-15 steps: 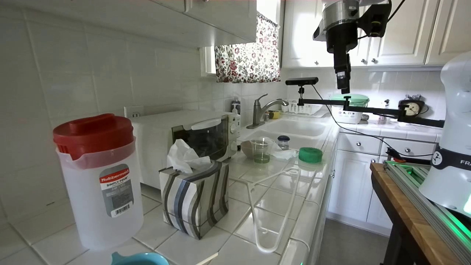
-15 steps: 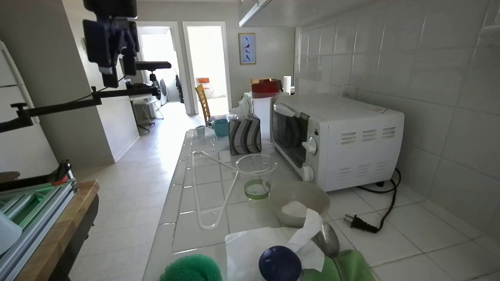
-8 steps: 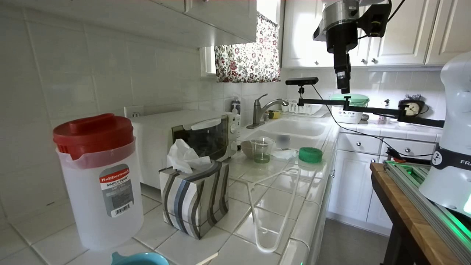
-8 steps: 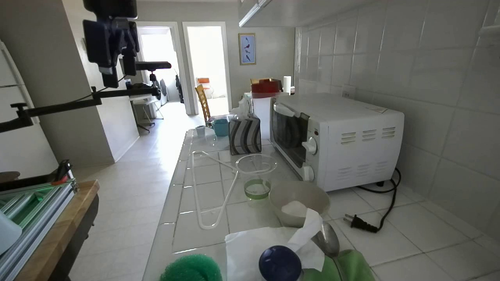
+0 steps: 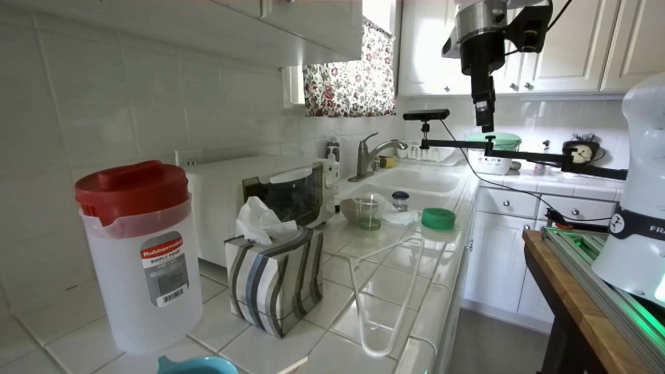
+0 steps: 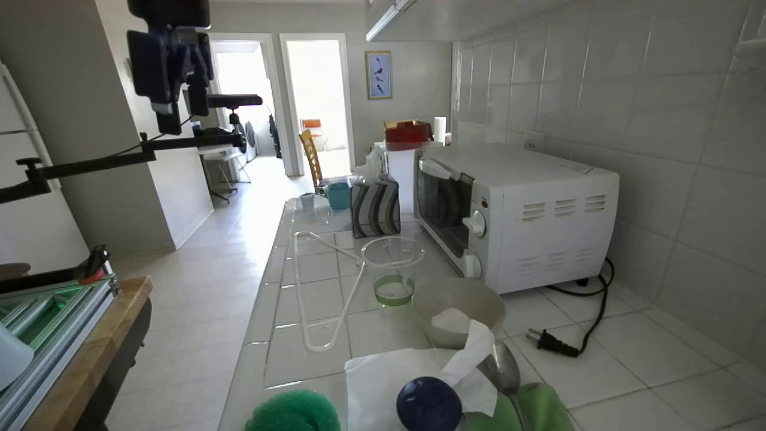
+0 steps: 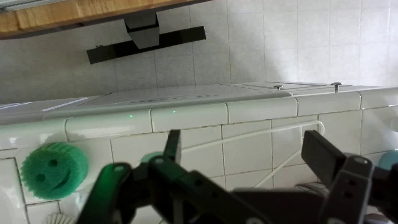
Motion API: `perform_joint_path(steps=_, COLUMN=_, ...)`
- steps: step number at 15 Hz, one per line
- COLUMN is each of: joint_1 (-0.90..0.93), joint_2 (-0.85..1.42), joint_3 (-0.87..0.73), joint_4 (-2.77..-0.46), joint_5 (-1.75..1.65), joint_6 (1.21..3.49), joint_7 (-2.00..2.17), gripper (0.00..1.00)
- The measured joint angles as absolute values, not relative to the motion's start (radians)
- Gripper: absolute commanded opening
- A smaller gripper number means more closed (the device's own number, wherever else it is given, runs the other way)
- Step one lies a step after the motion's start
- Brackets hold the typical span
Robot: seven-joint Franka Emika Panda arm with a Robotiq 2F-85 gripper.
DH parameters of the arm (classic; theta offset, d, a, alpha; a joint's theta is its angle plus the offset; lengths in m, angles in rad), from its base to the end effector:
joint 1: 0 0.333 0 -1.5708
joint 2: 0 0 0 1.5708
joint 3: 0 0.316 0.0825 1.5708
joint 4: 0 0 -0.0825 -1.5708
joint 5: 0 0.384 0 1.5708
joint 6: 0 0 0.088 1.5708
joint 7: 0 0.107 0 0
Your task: Turn the knob on the small oven
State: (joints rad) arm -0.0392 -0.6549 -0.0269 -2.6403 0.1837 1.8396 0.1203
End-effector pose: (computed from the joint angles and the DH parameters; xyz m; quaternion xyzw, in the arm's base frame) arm 0.3299 -0.0071 0.4374 -0.9856 0.1196 0.0757 0.0923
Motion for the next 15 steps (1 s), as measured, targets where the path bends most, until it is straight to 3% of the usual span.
perform_joint_path(steps=6, joint_1=-0.056, joint_2=-0.648, joint_3=-0.027, joint_4=-2.637, joint_5=0.15, joint_6=1.868, joint_7=0.12, gripper=1.0)
perform_joint_path(steps=15, joint_1=-0.187, joint_2=-0.604, joint_3=-0.109, joint_4=-2.617, joint_5=0.087, joint_6=2.167, joint_7=0.116, gripper=1.0)
